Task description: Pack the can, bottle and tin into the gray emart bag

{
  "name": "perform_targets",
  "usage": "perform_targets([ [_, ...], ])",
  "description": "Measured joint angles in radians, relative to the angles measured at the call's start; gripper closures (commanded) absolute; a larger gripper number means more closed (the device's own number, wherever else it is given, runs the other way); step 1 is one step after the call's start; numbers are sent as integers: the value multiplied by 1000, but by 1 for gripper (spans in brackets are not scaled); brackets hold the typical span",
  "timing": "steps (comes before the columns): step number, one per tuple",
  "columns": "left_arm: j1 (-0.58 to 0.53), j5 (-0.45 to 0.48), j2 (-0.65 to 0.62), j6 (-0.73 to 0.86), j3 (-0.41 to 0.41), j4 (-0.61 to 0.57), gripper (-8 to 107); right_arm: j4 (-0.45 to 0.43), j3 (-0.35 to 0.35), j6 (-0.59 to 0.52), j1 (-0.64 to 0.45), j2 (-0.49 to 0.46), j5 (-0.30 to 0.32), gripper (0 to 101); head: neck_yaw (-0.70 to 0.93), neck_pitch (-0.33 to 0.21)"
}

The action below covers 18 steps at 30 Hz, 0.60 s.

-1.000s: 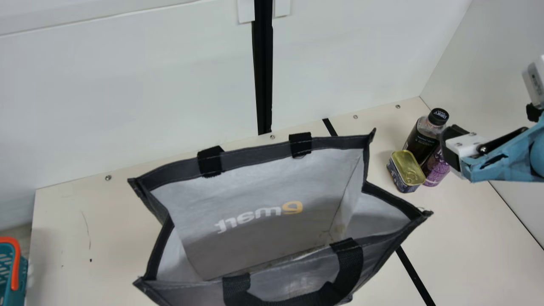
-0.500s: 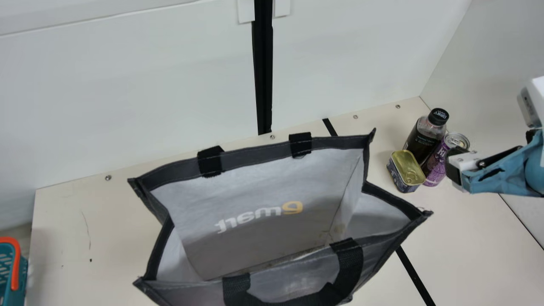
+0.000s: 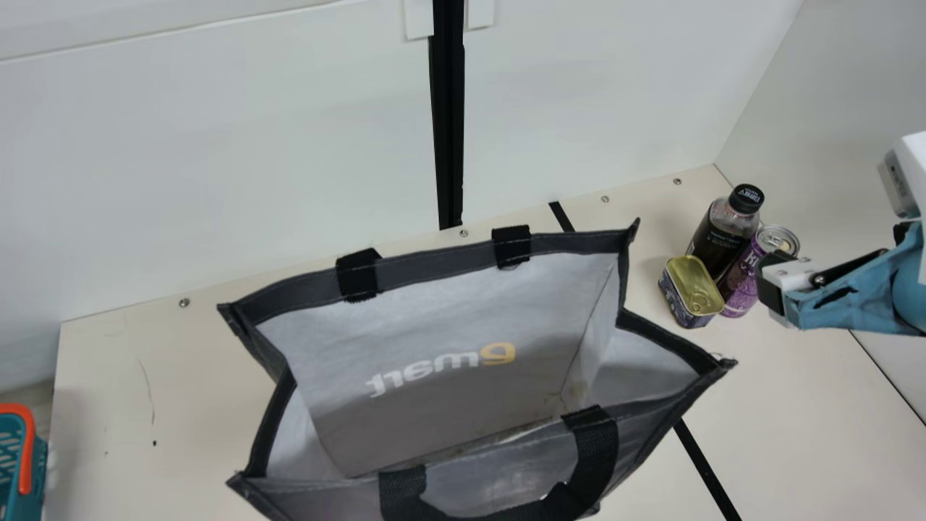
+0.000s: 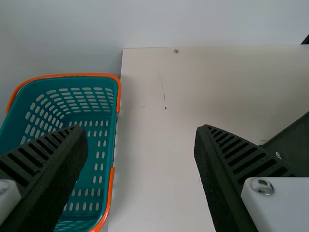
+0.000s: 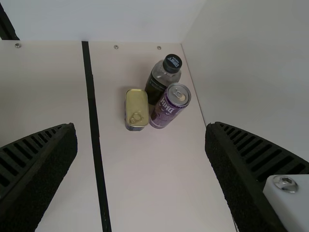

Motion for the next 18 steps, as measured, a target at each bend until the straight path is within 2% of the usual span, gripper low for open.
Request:
perform_targets([
  [18, -21, -20, 22, -11, -19, 16, 9, 0, 0, 0, 0, 0, 0, 10, 2, 0],
])
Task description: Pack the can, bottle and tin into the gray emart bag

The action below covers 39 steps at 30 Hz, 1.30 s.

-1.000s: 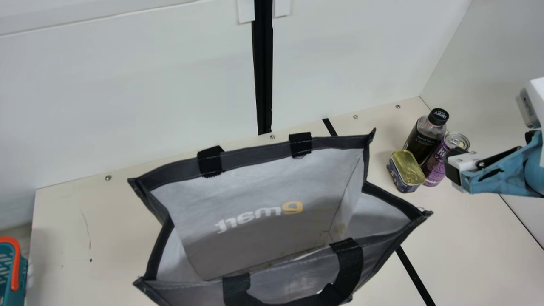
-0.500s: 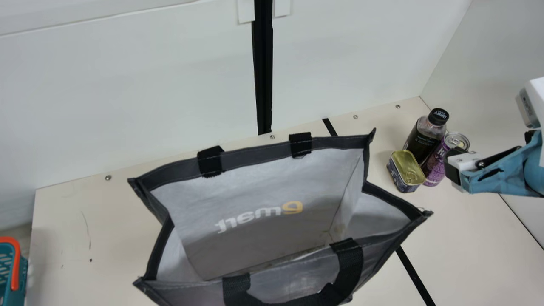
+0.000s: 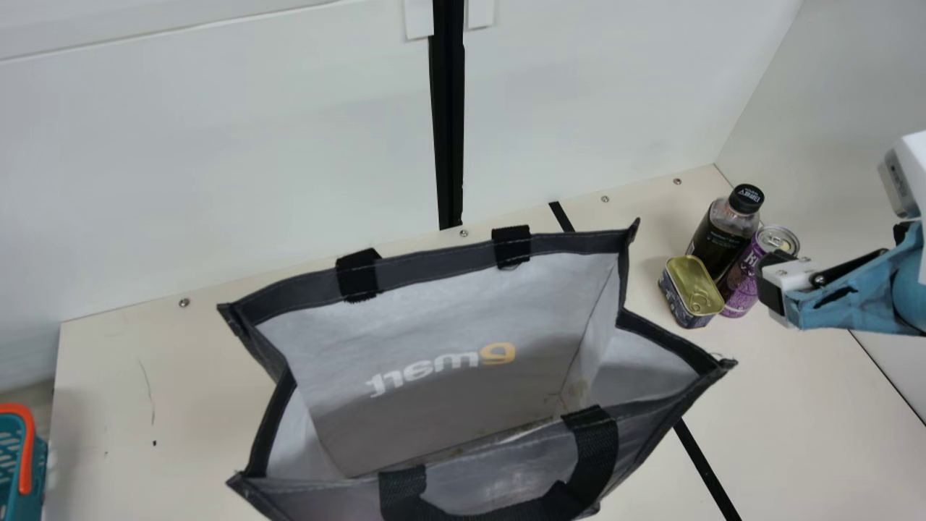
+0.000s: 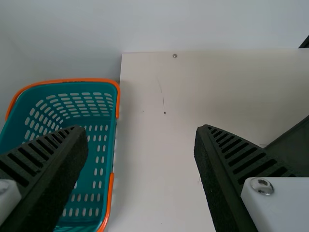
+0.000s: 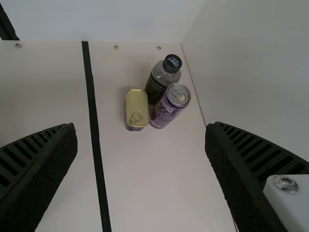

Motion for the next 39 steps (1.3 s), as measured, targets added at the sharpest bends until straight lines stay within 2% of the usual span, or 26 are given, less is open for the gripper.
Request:
perform_targets([
  [16, -130, -44, 104, -70, -109, 79, 9, 0, 0, 0, 0, 0, 0, 10, -2, 0],
  [39, -351, -57, 251, -175, -282, 225, 9, -1, 0, 0, 0, 0, 0, 10, -2, 0],
])
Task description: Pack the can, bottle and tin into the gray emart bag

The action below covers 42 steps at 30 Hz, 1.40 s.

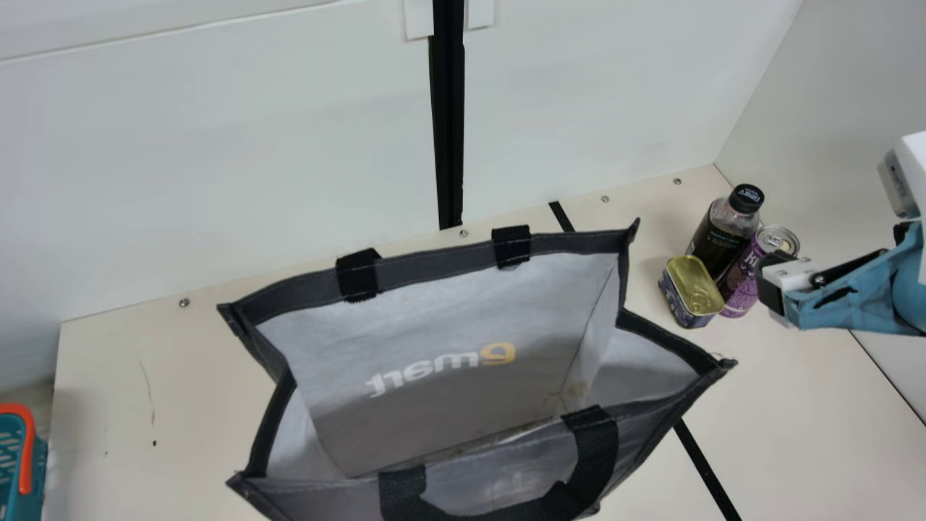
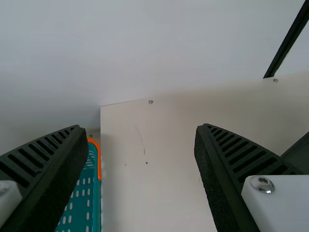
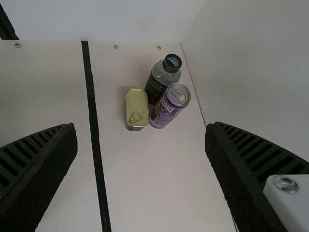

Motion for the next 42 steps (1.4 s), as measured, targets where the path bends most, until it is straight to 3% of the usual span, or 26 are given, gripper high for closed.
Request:
perform_targets([
  [42, -266, -17, 279, 18, -365, 40, 9, 0, 0, 0, 0, 0, 0, 10, 0, 0],
])
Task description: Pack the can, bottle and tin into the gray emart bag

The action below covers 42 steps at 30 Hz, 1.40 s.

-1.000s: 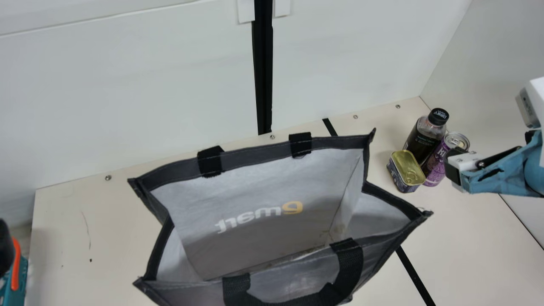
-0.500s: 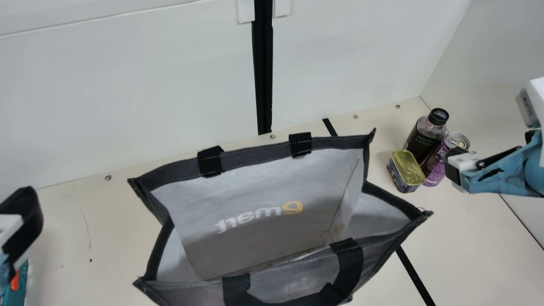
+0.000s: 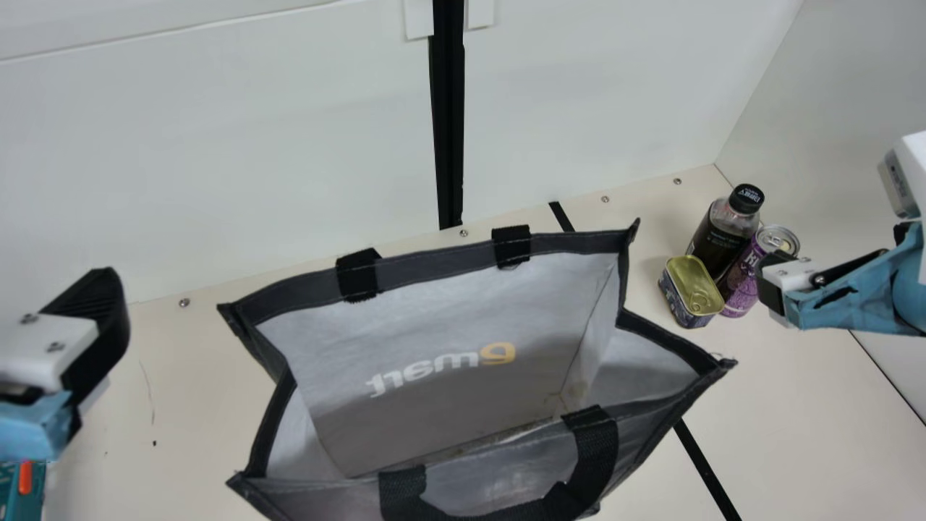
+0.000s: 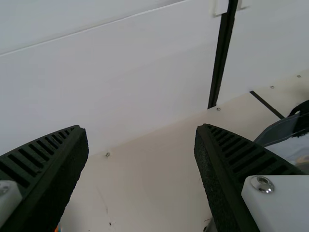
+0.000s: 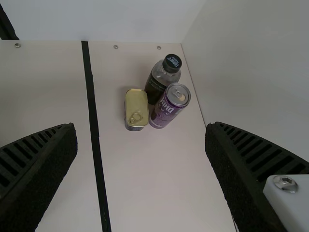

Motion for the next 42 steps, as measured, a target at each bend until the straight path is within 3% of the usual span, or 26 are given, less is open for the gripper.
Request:
perform_targets([
  [23, -52, 19, 147, 253, -217, -229, 9, 0, 0, 0, 0, 0, 0, 10, 2, 0],
  [42, -86, 102, 289, 466, -377, -411, 9, 0, 0, 0, 0, 0, 0, 10, 0, 0],
])
